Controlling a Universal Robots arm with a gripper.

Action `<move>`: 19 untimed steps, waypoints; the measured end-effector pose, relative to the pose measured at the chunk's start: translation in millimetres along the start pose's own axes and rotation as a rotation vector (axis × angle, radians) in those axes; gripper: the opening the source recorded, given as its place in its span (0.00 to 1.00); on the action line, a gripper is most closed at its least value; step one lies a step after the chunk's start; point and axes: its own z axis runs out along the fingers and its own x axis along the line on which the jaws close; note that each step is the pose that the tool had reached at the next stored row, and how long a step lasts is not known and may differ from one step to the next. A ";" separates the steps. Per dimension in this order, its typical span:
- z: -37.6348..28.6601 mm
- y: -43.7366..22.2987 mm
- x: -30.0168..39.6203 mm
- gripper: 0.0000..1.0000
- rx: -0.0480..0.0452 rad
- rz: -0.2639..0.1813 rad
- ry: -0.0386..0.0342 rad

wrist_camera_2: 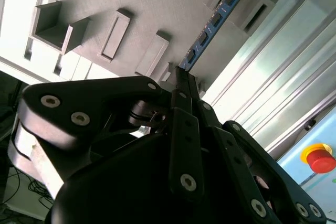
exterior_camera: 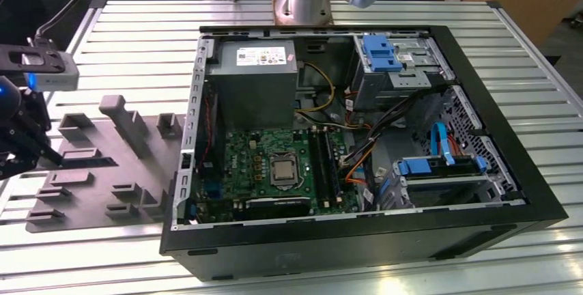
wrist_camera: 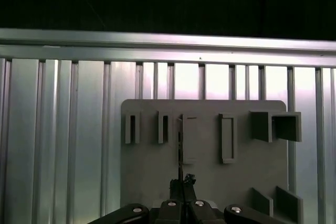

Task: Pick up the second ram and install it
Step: 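Pick up the second ram and move it above second insertion slot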

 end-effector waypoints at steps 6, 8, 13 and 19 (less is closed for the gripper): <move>-4.1 0.2 -0.3 0.12 0.0007 0.000 -0.0098; -5.6 0.3 -0.4 0.12 0.0008 -0.001 -0.0127; -8.8 0.4 -0.7 0.12 0.0011 -0.001 -0.0191; -12.0 0.6 -0.9 0.12 0.0016 -0.001 -0.0267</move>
